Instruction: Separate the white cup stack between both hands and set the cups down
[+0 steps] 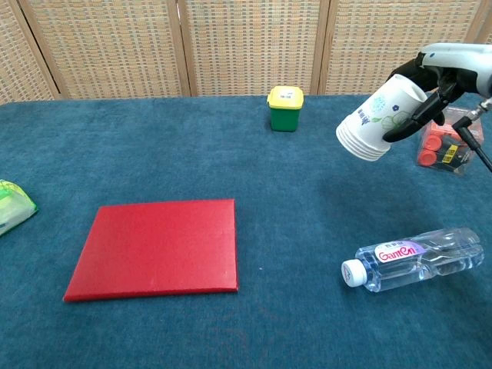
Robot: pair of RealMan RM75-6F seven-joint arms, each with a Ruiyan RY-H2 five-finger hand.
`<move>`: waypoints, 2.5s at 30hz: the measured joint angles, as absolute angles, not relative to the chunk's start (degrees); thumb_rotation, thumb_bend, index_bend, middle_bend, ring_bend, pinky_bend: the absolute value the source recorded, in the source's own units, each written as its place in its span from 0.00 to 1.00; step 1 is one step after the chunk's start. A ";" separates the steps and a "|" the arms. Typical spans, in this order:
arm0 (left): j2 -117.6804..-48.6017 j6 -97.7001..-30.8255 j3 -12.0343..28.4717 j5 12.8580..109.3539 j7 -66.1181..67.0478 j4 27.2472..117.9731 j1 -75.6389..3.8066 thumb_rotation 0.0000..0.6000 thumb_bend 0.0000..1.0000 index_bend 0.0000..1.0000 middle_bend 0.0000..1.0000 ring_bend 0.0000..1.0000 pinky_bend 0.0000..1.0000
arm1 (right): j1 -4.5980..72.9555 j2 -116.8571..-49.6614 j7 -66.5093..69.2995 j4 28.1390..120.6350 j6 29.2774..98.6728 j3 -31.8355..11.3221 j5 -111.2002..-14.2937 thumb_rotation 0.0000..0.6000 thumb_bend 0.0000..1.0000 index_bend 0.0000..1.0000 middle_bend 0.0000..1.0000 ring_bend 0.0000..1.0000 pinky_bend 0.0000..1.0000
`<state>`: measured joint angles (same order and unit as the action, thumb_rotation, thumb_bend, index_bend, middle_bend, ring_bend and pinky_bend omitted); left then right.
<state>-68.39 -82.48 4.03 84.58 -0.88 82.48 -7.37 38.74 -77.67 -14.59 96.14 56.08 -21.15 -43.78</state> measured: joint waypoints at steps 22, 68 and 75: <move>-69.49 -73.96 8.70 82.17 -14.82 86.17 -15.62 1.00 0.13 0.00 0.00 0.00 0.00 | 45.17 -76.83 -9.98 97.53 53.28 -25.54 -33.67 1.00 0.15 0.75 0.61 0.49 0.73; -87.67 -57.07 13.57 79.19 -49.25 80.95 -32.81 1.00 0.13 0.19 0.00 0.00 0.00 | 52.55 -78.40 -4.13 96.50 50.13 -26.55 -29.34 1.00 0.15 0.75 0.61 0.49 0.73; -87.89 -56.73 13.36 79.13 -51.28 79.66 -33.26 1.00 0.13 0.20 0.00 0.00 0.00 | 55.46 -80.71 -5.50 96.03 50.85 -26.56 -27.40 1.00 0.15 0.75 0.61 0.49 0.73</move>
<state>-87.89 -56.73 13.36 79.13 -51.28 79.66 -33.26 55.46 -80.71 -5.50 96.03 50.85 -26.56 -27.40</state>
